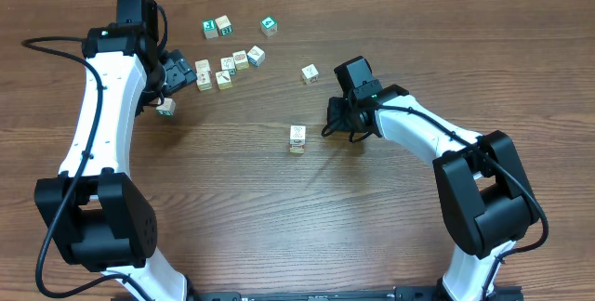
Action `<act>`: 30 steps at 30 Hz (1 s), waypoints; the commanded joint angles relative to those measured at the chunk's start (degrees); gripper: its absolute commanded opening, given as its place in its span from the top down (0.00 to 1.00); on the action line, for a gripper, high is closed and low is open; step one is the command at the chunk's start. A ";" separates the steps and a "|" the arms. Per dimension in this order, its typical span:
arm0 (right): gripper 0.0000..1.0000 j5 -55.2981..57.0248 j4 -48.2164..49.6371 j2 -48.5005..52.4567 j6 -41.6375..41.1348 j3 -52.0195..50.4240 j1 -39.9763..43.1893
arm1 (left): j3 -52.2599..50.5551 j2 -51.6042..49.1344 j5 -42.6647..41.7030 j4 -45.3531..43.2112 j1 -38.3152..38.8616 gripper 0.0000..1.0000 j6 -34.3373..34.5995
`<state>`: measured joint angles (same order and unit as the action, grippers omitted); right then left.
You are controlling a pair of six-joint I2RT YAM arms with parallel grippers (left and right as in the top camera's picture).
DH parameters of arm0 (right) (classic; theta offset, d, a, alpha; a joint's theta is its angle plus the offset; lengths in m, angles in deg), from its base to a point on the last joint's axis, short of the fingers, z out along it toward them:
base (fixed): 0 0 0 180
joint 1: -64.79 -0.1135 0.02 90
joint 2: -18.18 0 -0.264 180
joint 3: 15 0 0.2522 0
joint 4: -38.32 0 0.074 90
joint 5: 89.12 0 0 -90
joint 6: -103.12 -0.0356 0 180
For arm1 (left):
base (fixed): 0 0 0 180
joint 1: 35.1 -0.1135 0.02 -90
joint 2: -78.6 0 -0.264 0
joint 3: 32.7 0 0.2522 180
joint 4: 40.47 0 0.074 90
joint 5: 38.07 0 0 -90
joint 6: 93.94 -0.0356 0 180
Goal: Form a tower
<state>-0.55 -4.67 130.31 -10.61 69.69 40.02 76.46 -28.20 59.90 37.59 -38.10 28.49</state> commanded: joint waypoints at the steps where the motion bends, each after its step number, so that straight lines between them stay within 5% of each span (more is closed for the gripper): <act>1: 0.66 0.55 0.22 0.07 0.22 1.18 0.09 | 0.74 0.94 -0.07 -0.02 0.02 0.00 -0.72; 24: 0.75 1.40 0.00 -1.16 1.79 1.86 0.11 | 0.74 0.94 -0.09 -0.04 0.02 0.01 -0.72; 30: 0.75 4.15 -6.69 -7.28 3.28 7.58 0.02 | 0.74 0.94 -0.09 -0.04 0.02 0.00 -0.72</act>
<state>1.39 -10.09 129.00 -8.73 72.54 40.00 76.46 -28.20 59.90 37.61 -38.10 28.49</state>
